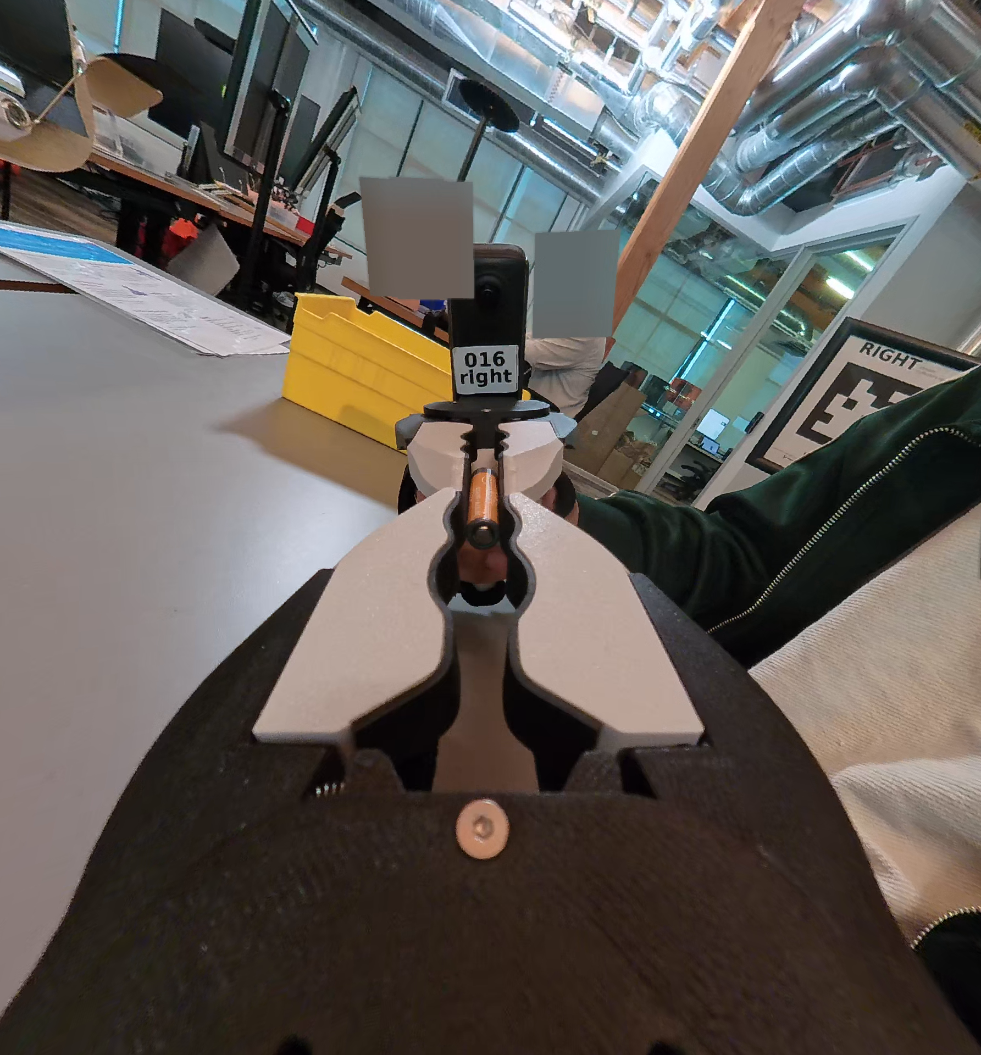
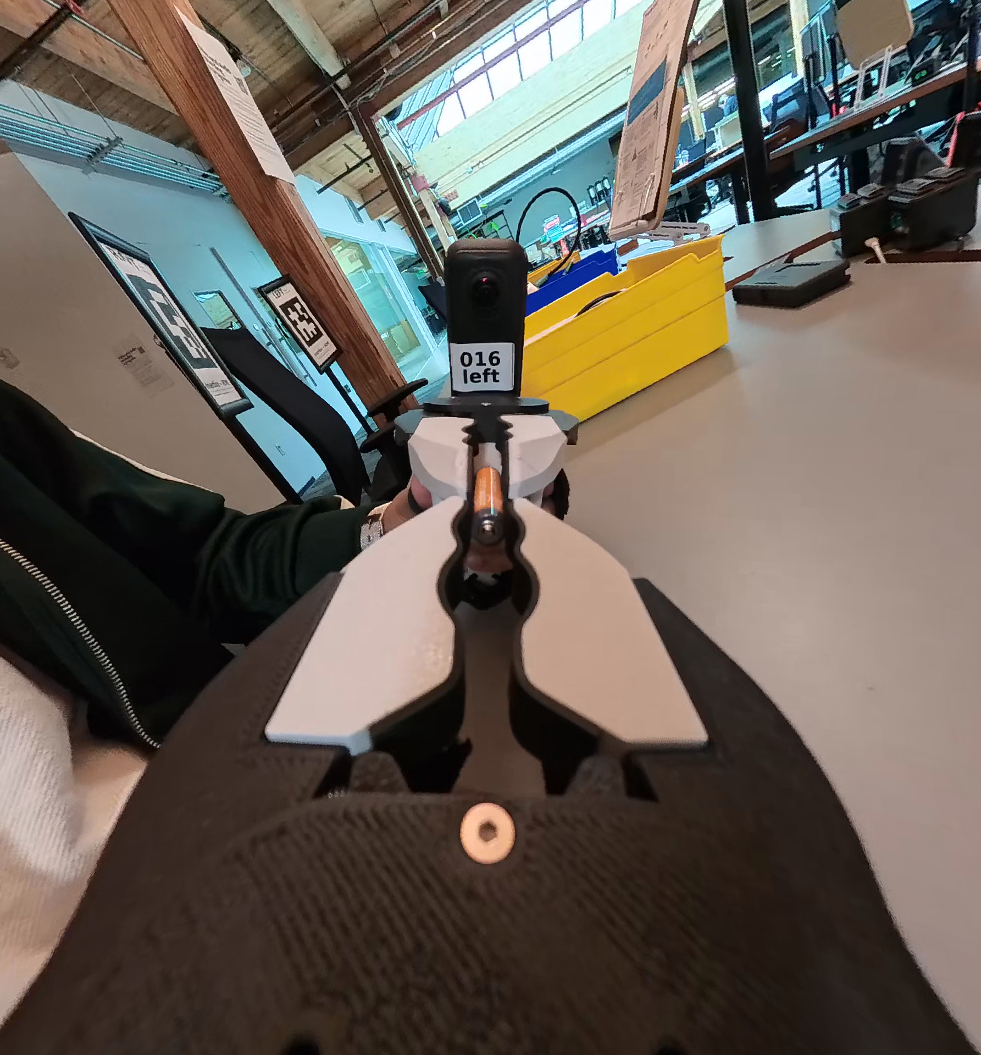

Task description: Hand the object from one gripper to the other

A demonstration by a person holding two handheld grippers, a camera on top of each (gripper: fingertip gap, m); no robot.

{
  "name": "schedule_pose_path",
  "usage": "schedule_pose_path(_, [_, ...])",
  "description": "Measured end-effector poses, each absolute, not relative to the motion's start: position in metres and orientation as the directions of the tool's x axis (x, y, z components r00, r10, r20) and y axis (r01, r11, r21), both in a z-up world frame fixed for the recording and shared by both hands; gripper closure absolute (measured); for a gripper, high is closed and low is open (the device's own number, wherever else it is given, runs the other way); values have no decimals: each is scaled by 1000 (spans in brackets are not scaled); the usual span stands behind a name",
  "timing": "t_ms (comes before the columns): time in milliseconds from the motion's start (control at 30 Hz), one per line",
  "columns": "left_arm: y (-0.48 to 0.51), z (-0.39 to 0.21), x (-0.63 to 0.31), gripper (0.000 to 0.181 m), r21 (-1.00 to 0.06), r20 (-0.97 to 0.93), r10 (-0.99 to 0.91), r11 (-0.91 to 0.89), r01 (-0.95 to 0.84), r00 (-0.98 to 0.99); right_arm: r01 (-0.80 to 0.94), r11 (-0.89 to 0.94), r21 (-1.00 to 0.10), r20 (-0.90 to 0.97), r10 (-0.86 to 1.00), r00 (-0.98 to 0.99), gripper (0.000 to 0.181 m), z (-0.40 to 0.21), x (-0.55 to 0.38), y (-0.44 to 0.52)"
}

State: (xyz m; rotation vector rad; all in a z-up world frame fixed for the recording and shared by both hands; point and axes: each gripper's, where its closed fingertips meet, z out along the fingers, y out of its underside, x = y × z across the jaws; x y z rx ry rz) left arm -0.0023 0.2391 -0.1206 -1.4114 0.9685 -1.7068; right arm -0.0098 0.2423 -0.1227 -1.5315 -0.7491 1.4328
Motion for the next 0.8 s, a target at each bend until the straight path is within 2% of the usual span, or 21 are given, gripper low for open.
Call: schedule_pose_path(800, [238, -122, -2, 170, -883, 455, -876, -467, 45, -161, -150, -469, -870, -486, 867, 107, 170, -123, -9, 241])
